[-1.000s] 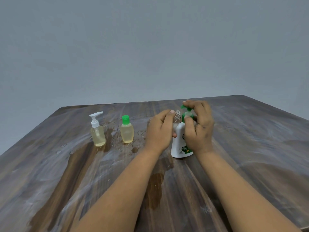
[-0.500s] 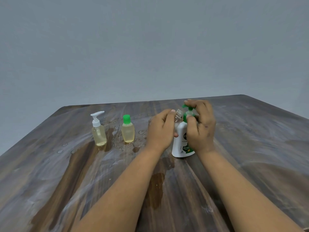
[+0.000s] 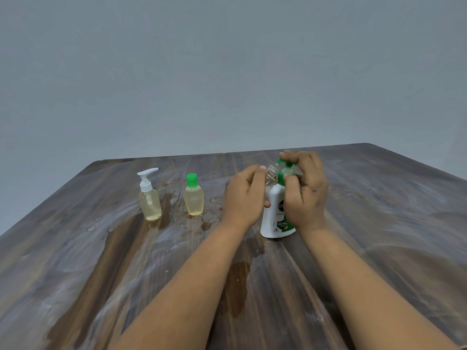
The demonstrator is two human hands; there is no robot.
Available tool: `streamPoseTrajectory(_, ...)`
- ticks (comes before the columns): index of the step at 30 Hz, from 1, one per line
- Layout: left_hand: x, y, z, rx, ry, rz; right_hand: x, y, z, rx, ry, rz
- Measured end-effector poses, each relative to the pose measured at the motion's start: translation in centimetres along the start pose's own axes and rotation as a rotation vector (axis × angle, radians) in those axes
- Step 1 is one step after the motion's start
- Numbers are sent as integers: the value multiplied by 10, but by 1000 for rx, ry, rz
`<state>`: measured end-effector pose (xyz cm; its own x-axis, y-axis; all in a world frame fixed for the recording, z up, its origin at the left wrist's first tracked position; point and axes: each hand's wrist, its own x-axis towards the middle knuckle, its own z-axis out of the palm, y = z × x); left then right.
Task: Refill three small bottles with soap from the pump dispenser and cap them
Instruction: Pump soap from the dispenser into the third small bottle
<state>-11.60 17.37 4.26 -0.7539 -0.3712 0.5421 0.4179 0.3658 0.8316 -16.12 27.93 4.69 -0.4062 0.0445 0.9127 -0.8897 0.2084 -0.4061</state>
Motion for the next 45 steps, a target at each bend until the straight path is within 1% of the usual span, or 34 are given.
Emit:
streamPoseTrajectory(6,-1,1,-1,0,2,7,-1,2,1,-32,6,-1)
streamPoseTrajectory(30,-2,2,0,0,7,-11,-1,-1,0,8,14,9)
streamPoseTrajectory(45,-1,3,0,0,-4,-8,-1,-2,2,-13,14,1)
